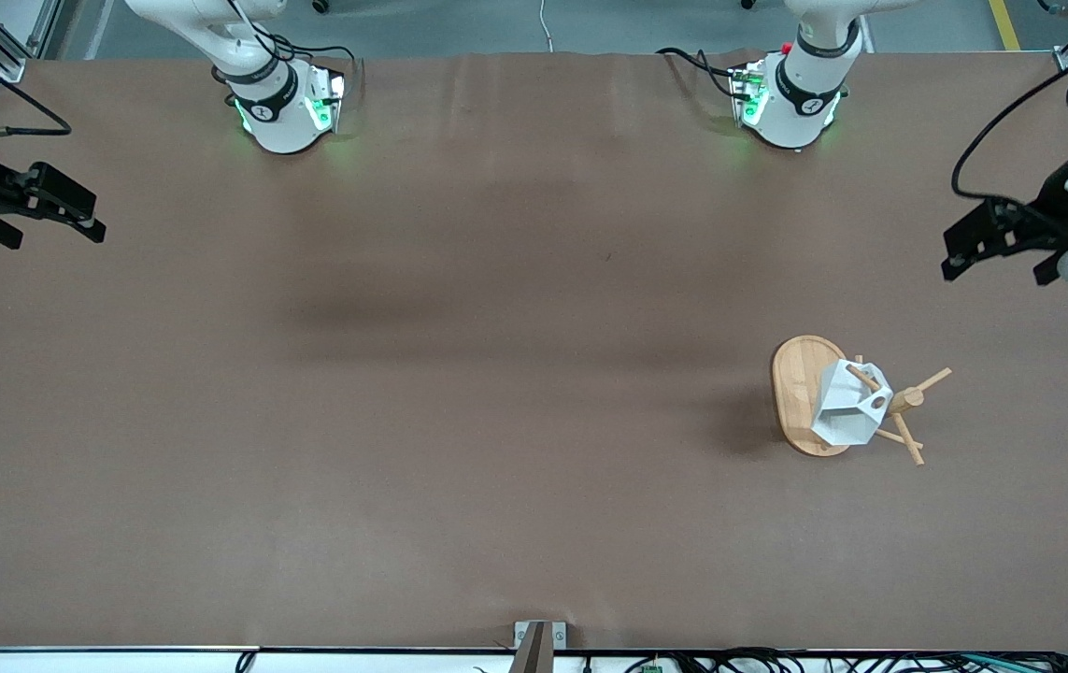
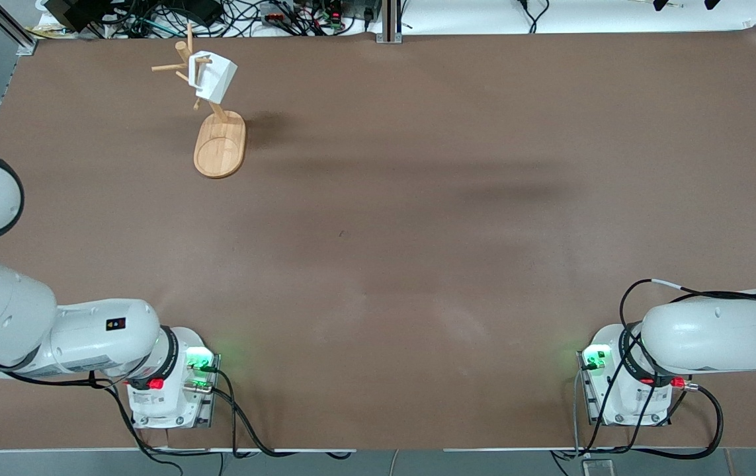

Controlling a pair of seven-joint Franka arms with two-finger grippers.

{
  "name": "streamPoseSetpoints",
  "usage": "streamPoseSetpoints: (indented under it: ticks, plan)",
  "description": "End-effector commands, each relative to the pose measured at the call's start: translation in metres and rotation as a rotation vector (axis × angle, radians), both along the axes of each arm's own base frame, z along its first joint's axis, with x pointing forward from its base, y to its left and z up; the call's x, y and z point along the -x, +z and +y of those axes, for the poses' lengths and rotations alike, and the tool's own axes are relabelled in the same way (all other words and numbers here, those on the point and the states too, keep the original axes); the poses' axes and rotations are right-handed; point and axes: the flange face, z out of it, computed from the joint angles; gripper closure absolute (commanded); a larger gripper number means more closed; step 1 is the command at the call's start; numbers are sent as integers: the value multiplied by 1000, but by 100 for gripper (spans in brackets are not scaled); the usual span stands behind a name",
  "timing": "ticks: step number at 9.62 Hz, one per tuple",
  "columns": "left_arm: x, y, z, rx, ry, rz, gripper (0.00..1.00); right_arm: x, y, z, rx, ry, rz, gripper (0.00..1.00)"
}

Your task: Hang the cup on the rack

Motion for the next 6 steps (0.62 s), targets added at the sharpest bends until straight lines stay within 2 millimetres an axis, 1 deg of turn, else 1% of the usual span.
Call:
streamPoseSetpoints:
  ticks: [1,2,3,6]
  plan:
    - [29,-19,-12,-5,-10,56,0,2,2,1,20,-15,3,0]
    - [39,-21,-20,-9,-17,62,0,1,2,0,20,-16,3,0]
    - [43,-23,-20,-12,-16,71,0,1,1,0,20,-17,3,0]
    - [44,-25,-10,-16,-14,77,0,1,2,1,20,-15,0,0]
